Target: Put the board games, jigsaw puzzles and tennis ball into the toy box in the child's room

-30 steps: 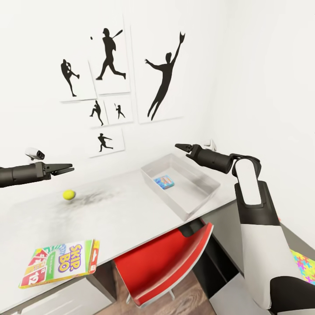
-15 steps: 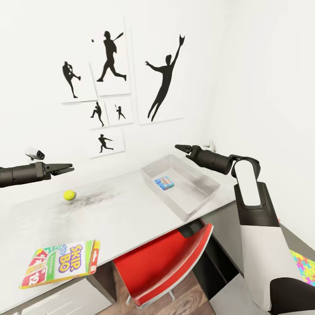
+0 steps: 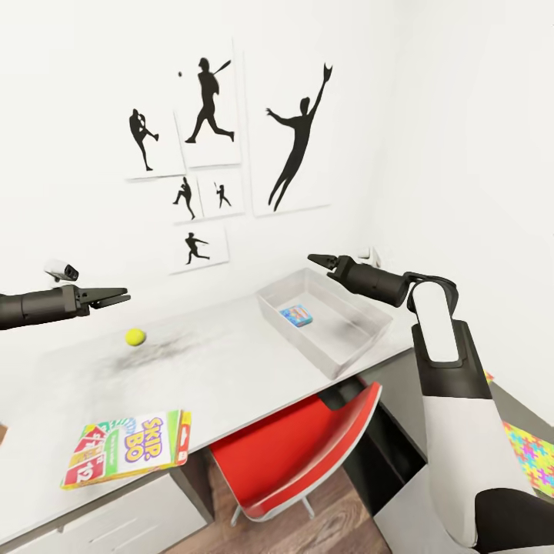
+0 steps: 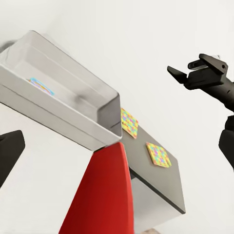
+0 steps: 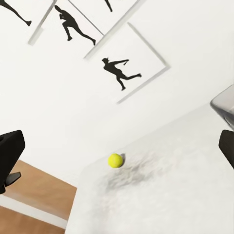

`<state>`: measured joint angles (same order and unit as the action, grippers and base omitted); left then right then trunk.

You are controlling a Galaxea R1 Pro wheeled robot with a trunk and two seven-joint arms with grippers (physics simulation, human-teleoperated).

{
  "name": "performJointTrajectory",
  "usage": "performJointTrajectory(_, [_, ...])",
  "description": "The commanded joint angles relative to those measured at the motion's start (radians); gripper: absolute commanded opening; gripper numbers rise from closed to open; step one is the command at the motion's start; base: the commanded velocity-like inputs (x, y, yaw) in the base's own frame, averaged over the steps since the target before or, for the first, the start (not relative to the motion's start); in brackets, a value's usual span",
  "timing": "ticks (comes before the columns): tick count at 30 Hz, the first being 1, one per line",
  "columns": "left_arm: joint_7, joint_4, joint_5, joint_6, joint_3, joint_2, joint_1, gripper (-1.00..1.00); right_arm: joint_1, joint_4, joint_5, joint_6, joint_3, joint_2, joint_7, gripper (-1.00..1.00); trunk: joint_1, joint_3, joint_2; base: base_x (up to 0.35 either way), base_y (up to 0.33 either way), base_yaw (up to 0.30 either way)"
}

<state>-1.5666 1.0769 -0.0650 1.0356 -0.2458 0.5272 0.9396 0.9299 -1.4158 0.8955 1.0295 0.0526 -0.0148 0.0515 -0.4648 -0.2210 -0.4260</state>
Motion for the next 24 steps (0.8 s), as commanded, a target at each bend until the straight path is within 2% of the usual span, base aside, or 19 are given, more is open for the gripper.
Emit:
performJointTrajectory(1, [-0.004,0.000,0.001,0.011,0.000,0.000,0.001,1.00,0.001,0.000,-0.006,0.006,0.003,-0.001,0.005,1.00,-0.001,-0.001,-0.002,-0.016,0.017,-0.084])
performJointTrajectory(8, [-0.004,0.000,0.001,0.011,0.000,0.000,0.001,1.00,0.000,0.000,-0.008,0.006,0.003,-0.001,0.007,1.00,-0.001,0.004,-0.002,-0.005,0.005,-0.094])
performJointTrajectory(24, [-0.004,0.000,0.001,0.011,0.000,0.000,0.001,1.00,0.001,0.001,-0.006,0.005,0.004,-0.001,0.004,1.00,-0.001,0.004,-0.002,-0.010,0.001,-0.007])
